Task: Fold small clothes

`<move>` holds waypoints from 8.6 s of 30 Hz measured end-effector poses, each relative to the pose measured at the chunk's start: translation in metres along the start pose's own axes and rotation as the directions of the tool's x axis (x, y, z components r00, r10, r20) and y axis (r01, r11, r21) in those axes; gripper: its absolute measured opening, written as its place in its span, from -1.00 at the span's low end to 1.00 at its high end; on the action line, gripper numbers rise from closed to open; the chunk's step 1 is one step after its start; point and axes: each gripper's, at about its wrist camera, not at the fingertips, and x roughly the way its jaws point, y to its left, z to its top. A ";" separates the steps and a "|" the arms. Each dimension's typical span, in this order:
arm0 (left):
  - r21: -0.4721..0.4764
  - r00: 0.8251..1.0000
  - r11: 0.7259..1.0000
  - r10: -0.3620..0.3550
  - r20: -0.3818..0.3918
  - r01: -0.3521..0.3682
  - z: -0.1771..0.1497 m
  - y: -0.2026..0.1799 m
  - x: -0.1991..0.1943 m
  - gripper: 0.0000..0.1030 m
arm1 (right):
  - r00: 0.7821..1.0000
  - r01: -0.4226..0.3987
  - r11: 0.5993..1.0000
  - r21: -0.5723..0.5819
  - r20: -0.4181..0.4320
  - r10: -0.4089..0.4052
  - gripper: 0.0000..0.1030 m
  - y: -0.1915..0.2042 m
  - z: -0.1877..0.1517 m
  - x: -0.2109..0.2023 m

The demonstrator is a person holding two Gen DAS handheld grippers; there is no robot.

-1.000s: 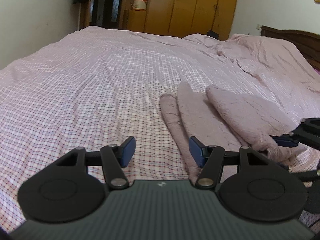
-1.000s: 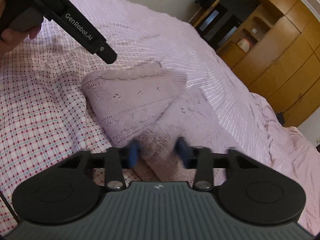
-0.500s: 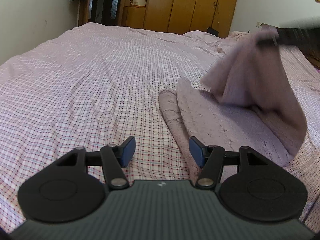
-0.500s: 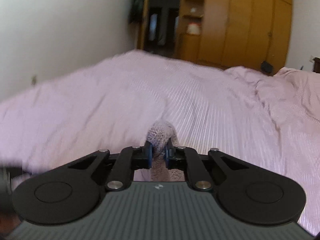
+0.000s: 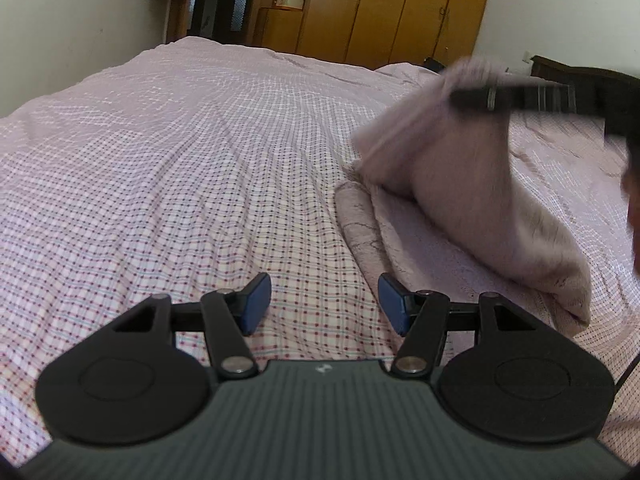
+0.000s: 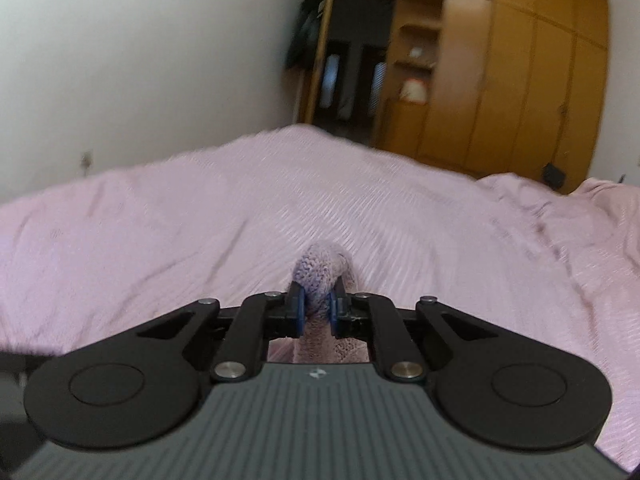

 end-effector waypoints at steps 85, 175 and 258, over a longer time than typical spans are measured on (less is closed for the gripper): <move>-0.374 0.967 0.903 -0.248 -0.056 0.210 0.064 -0.045 0.013 -0.71 | 0.981 0.192 0.951 -0.241 0.086 -0.176 -0.84 -0.096 -0.153 -0.073; -0.314 0.959 0.945 -0.165 -0.229 0.087 0.000 -0.023 0.023 0.19 | 0.959 -0.069 0.578 0.813 -0.105 0.262 0.09 -0.206 -0.206 -0.075; -0.444 0.940 0.836 -0.336 0.051 0.323 0.061 -0.112 -0.042 -0.32 | 0.921 -0.326 0.204 0.923 0.261 0.287 -0.52 -0.254 -0.157 -0.200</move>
